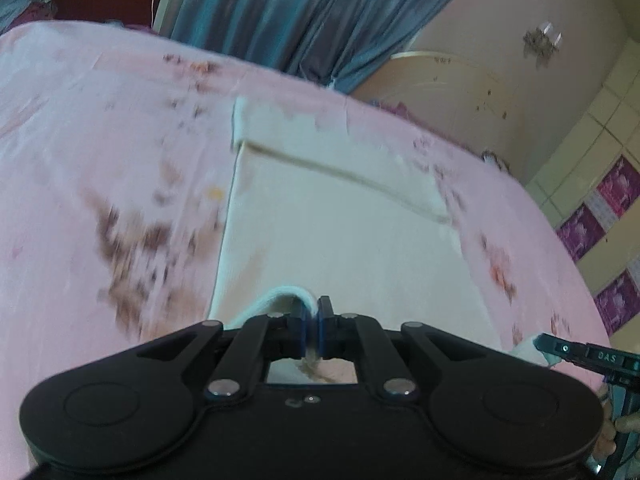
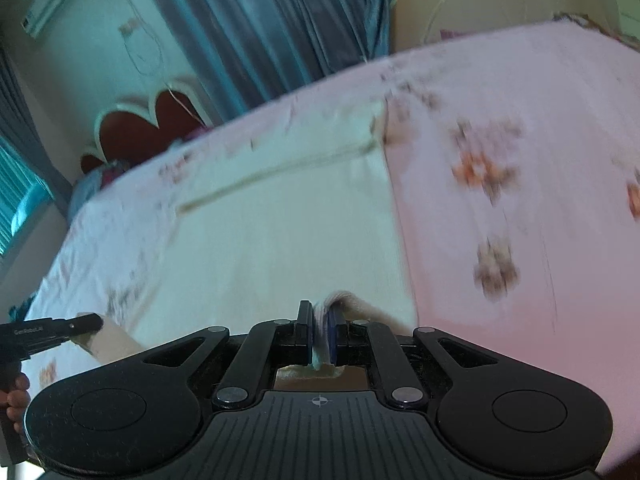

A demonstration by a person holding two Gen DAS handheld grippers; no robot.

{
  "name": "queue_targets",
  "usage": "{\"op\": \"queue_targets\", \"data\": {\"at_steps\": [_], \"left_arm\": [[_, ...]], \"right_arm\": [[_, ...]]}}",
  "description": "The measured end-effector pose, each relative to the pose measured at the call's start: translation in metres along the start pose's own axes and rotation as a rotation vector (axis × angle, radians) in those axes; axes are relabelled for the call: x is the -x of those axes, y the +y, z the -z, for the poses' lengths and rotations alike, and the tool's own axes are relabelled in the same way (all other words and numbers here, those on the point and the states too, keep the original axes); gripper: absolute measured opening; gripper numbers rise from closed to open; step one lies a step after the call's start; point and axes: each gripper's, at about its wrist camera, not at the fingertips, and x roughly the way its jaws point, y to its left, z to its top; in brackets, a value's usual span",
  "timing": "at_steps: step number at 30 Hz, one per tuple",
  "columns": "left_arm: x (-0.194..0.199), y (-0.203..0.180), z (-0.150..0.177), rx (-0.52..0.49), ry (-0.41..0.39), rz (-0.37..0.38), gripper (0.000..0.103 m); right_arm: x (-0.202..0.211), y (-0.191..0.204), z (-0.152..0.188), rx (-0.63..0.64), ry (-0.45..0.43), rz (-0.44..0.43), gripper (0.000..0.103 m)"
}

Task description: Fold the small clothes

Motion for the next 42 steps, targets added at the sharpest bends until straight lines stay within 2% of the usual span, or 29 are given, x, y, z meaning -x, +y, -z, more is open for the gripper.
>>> {"op": "queue_targets", "data": {"at_steps": [5,10,22,28,35,38,39,40,41,42], "left_arm": [[-0.026,-0.006,-0.040,0.001,-0.071,-0.009,0.005],[-0.062,-0.006,-0.075,0.031,-0.104,-0.023,0.004],[-0.152,-0.008,-0.154,0.062,-0.177,-0.090,0.004],[-0.196,-0.002,-0.184,0.088,-0.145,-0.158,0.004],[-0.240,-0.005,-0.202,0.060,-0.076,-0.231,0.005],[-0.254,-0.002,-0.205,0.051,-0.039,-0.268,0.013],[-0.255,0.000,-0.206,0.054,-0.042,-0.280,0.022],[-0.256,0.001,-0.208,0.055,-0.052,-0.293,0.026],[-0.255,0.002,-0.210,0.051,-0.068,-0.303,0.033],[-0.254,0.004,-0.211,0.049,-0.078,-0.306,0.046]], "right_arm": [[-0.026,-0.006,-0.044,0.024,-0.053,-0.008,0.006],[-0.068,-0.020,-0.089,0.013,-0.078,-0.023,0.006],[-0.177,-0.055,-0.187,-0.024,-0.092,-0.031,0.005],[-0.232,-0.077,-0.218,-0.102,-0.040,-0.032,0.005],[-0.275,-0.093,-0.231,-0.155,-0.004,-0.006,0.005],[-0.283,-0.094,-0.231,-0.156,0.001,0.013,0.006],[-0.284,-0.094,-0.232,-0.161,0.001,0.015,0.006],[-0.286,-0.096,-0.233,-0.170,0.004,0.019,0.006],[-0.287,-0.097,-0.233,-0.175,0.003,0.021,0.006],[-0.288,-0.098,-0.234,-0.181,0.001,0.025,0.006]]}}
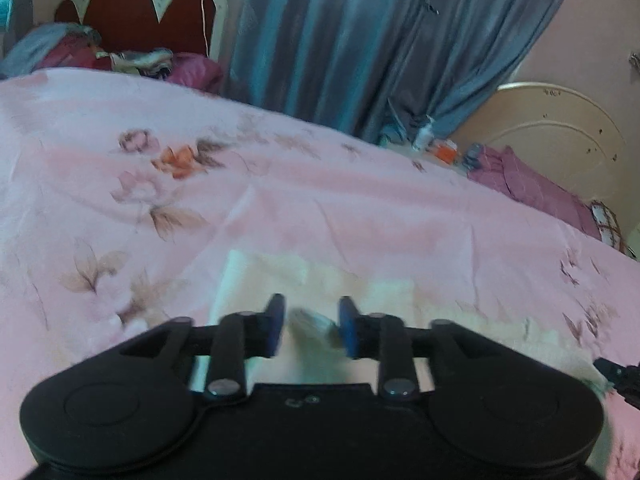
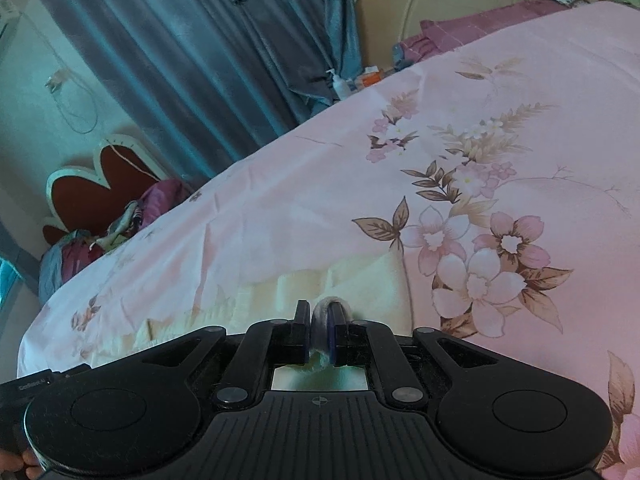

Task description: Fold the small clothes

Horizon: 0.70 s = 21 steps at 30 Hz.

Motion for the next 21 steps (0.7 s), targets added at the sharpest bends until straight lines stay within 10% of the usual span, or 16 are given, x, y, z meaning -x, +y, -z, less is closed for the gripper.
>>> {"op": "queue_targets", "data": {"at_steps": [2,4,5,14,16,21], "left_arm": [[0.003,0.005,-0.004,-0.001,-0.023,0.000,0.063],[0.006,0.007,-0.006,-0.032,-0.034,0.020,0.065],[0.006,0.008,-0.007,-0.060,-0.031,0.036,0.065],[-0.020,0.002,0.004,-0.239,0.033,0.113,0.060],[-0.028,0.001,0.005,-0.247,0.052,0.131,0.047],[-0.038,0.002,0.006,-0.255,0.065,0.150,0.010]], "right_arm": [[0.001,-0.002,-0.002,-0.010,-0.013,0.007,0.011],[0.009,-0.003,-0.005,-0.009,-0.060,0.027,0.064],[0.014,-0.003,-0.006,-0.006,-0.085,0.030,0.073],[-0.002,0.012,-0.002,0.169,-0.037,0.042,0.072],[-0.010,0.012,0.001,0.189,-0.008,0.048,0.053],[-0.025,0.013,0.006,0.238,0.026,0.056,0.050]]}}
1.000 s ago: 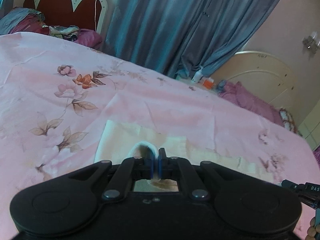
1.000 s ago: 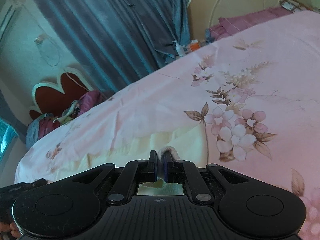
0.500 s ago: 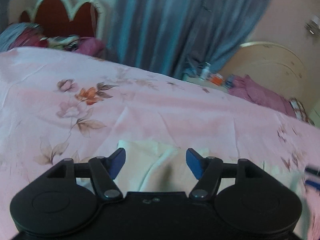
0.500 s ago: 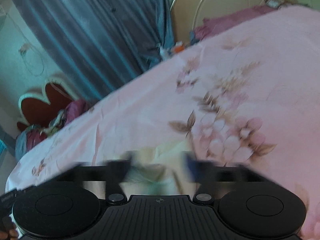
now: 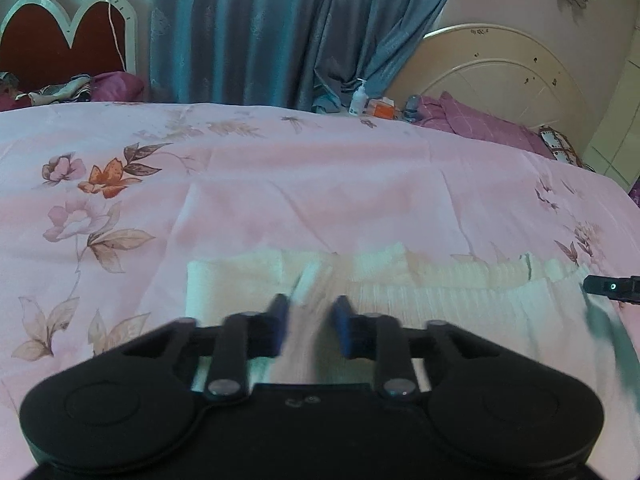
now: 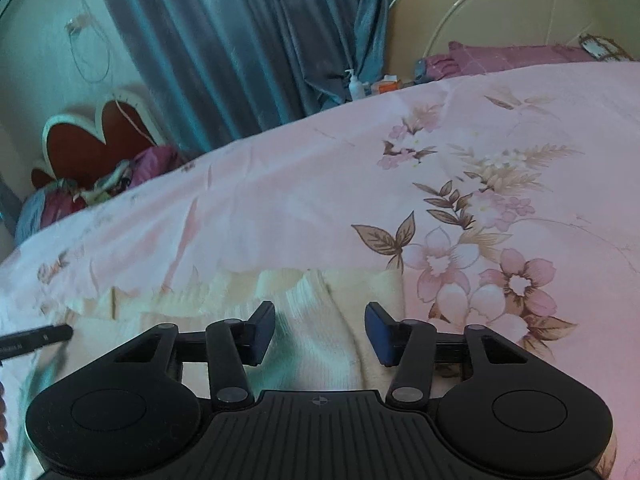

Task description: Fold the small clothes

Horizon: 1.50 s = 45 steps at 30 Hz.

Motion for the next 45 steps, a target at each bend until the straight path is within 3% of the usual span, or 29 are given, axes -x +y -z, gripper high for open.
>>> {"op": "queue_targets", "data": {"at_steps": [4,7,12,14,18,23,27,29,30,31,37,43,45], "left_arm": [[0.001,-0.001,0.003,-0.024,-0.019,0.003,0.004],[0.006,-0.001,0.004,-0.007,-0.065,-0.001,0.004],[0.020,0.001,-0.008,0.041,-0.179,-0.036,0.003],[0.016,0.000,-0.012,0.042,-0.176,-0.050,0.003],[-0.003,-0.001,-0.003,0.018,-0.110,-0.089,0.003],[-0.008,-0.004,0.004,-0.025,-0.082,-0.129,0.010],[0.002,-0.003,0.002,-0.026,-0.099,-0.160,0.044],[0.011,-0.002,0.004,-0.018,-0.115,-0.173,0.058],[0.016,-0.002,0.005,-0.018,-0.124,-0.176,0.059],[0.022,-0.003,0.006,-0.025,-0.131,-0.169,0.059],[0.048,-0.020,0.018,-0.051,-0.126,-0.090,0.061],[0.046,-0.047,0.033,-0.070,-0.071,-0.044,0.061],[0.042,-0.053,0.037,-0.069,-0.051,-0.045,0.061]], "right_arm": [[-0.006,0.004,0.003,0.040,0.013,0.000,0.009],[-0.005,0.007,0.003,0.063,0.000,0.002,0.004],[0.009,0.009,-0.006,0.051,-0.115,0.017,0.003],[0.006,0.010,-0.009,0.050,-0.122,0.034,0.003],[-0.016,0.006,-0.005,0.042,-0.055,0.073,0.003],[-0.021,0.002,-0.002,0.037,-0.042,0.096,0.004],[-0.004,0.005,-0.005,0.042,-0.079,0.107,0.011],[0.006,0.006,-0.006,0.040,-0.103,0.112,0.032],[0.011,0.008,-0.005,0.035,-0.116,0.102,0.055],[0.016,0.010,-0.004,0.036,-0.131,0.094,0.059],[0.027,0.045,0.011,0.112,-0.111,0.038,0.059],[0.022,0.081,0.039,0.163,-0.078,-0.023,0.058],[0.020,0.088,0.044,0.171,-0.071,-0.026,0.051]]}}
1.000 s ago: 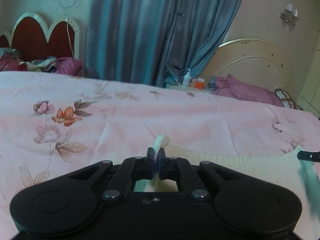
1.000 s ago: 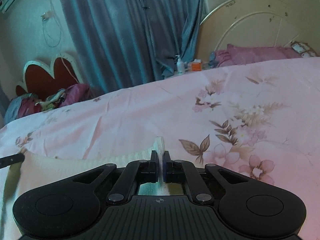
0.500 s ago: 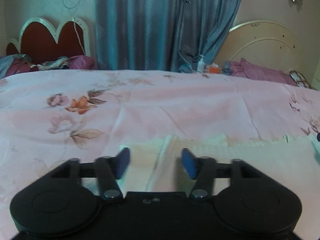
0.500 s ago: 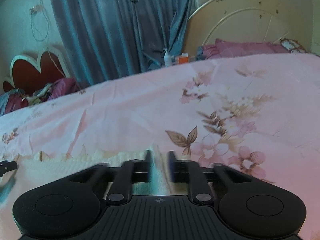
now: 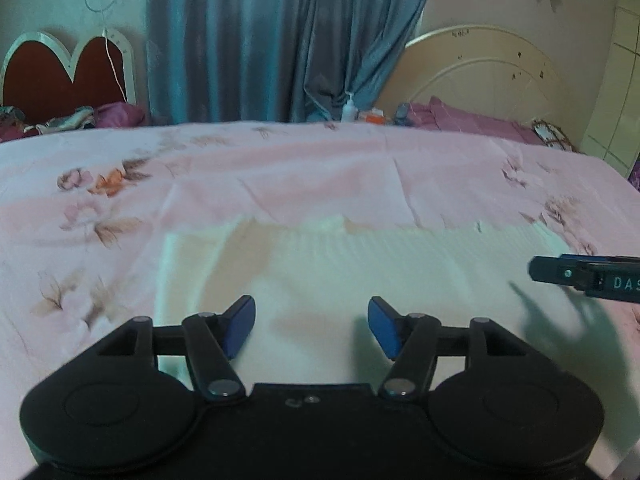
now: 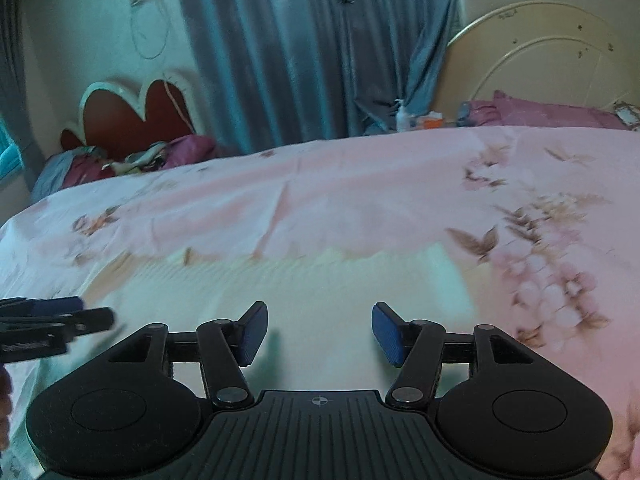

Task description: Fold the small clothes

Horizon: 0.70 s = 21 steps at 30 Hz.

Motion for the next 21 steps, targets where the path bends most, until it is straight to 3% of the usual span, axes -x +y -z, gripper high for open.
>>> {"op": "queue_targets", "data": {"at_steps": [1,6,10,16,21], "left_arm": [[-0.002,-0.001,0.002,0.000,0.010,-0.007,0.061],[-0.010,-0.001,0.012,-0.003,0.038,-0.048,0.062],[-0.008,0.000,0.014,-0.004,0.037,-0.059,0.063],[0.002,0.010,0.017,0.004,0.038,-0.073,0.063],[0.024,0.010,0.021,0.012,0.023,-0.087,0.059]], "right_arm": [[-0.001,0.003,0.002,0.004,0.007,-0.002,0.046],[-0.006,0.006,0.010,0.012,0.040,0.013,0.045],[-0.008,-0.004,0.023,0.071,0.053,0.097,0.045],[0.004,-0.021,0.027,0.056,0.049,0.145,0.045],[0.026,-0.007,0.029,0.030,0.021,0.096,0.046]]}}
